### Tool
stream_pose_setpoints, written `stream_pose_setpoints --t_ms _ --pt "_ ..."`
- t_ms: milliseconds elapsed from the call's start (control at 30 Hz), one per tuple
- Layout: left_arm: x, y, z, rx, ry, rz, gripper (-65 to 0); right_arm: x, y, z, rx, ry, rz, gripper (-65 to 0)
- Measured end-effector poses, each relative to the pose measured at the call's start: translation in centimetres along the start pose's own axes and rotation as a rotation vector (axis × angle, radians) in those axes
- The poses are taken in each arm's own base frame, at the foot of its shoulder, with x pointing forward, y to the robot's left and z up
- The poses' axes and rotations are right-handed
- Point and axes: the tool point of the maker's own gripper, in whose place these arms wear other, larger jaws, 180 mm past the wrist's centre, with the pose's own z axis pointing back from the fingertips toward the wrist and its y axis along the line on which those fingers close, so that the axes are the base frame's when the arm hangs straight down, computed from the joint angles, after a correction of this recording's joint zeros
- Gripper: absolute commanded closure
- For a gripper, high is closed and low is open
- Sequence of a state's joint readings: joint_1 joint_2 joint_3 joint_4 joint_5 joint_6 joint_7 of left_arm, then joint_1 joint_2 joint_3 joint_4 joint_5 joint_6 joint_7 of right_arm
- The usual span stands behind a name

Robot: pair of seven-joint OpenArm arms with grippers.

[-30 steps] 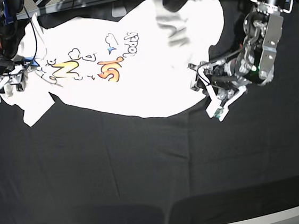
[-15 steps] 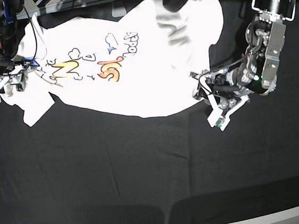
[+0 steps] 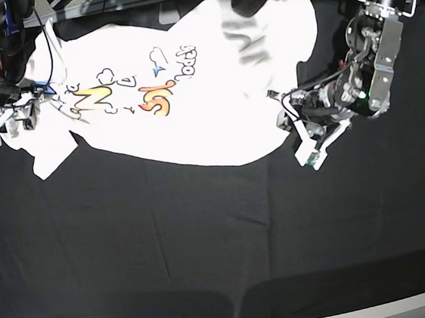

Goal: Layout the t-shirt on the table in an organized manner, then fold the t-shirt properly
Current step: 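Pull the grasped edge with the left gripper back across the table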

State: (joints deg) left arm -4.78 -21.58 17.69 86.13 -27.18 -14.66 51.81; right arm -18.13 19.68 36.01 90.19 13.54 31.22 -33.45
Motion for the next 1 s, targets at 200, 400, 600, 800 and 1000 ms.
stream_pose_setpoints --t_ms 200,400,600,800,1000 --pt "4.8 3.2 1.0 0.125 -0.057 -0.129 0.0 0.0 0.0 0.0 0.000 -0.001 0.000 -36.2" --pt "7.4 3.3 2.2 0.082 -0.056 -0.106 0.0 0.0 0.0 0.0 0.000 -0.001 0.000 -36.2" --pt "3.4 -6.7 3.9 -0.285 -0.033 -0.160 0.0 0.0 0.1 0.0 0.001 -0.003 -0.002 -36.2" --pt "0.8 -14.6 8.0 -0.484 -0.118 -0.216 0.0 0.1 0.1 0.0 0.002 -0.006 -0.001 -36.2" --pt "-2.5 -16.3 8.2 -0.529 -0.075 -0.170 -11.5 0.1 0.1 0.0 0.002 -0.006 0.000 -36.2"
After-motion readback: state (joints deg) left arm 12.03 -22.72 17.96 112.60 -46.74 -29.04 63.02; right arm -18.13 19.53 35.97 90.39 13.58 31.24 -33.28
